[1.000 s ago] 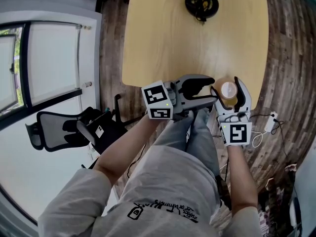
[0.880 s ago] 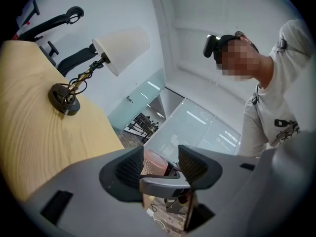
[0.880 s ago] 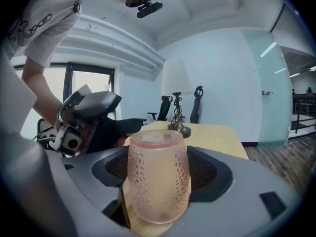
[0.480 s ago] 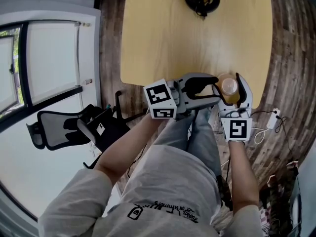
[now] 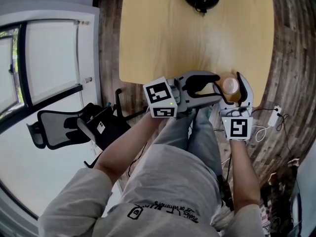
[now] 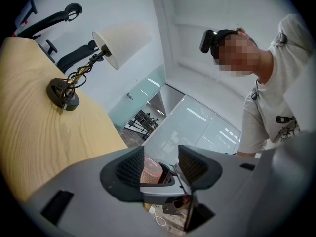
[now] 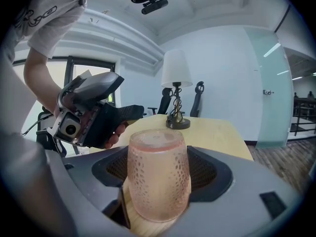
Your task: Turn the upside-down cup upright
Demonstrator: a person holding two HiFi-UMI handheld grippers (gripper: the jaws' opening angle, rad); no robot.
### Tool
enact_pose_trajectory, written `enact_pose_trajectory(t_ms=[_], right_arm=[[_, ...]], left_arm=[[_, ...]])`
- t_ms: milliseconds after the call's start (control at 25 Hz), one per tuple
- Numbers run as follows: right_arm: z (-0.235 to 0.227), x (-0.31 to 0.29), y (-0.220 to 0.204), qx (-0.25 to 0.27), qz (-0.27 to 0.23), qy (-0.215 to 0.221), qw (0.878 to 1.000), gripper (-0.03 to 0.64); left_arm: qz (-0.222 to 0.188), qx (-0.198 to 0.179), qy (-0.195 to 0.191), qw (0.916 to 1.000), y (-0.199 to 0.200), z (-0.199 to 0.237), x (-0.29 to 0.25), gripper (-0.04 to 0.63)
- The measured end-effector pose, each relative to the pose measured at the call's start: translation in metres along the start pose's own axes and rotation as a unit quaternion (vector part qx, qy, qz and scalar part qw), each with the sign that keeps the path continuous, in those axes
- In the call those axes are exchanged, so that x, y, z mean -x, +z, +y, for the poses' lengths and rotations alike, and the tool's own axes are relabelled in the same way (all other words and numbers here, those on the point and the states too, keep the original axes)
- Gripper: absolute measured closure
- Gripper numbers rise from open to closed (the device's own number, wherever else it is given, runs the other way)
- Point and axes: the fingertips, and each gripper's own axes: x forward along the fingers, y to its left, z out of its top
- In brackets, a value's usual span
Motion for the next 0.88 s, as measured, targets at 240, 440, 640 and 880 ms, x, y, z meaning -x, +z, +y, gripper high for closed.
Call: enact_pose_trajectory(t_ms=[240, 440, 640, 880], right_arm=[[-0.002, 0.002, -0.009, 0.012, 0.006, 0.004, 1.000, 0.264], [-0.001, 0.002, -0.011, 0.011, 0.009, 0.005, 1.000, 0.264], [0.001, 0.004, 0.000, -0.008, -0.014, 0.021, 1.000, 0.258], [0.005, 0.014, 0.031, -0.005, -0.046, 0.020, 0.999, 0.255]], left_arm=[[0.001, 0.000, 0.000, 1.0000, -0.002, -0.001, -0.002, 0.376], [0.004, 0.000, 0.001, 1.0000, -0.005, -0.003, 0.000, 0.376], [0.004, -0.004, 0.006, 1.0000, -0.006, -0.006, -0.002, 0.376], [0.002, -0.023, 0.019, 0.9996, -0.001, -0.015, 0.003, 0.376]])
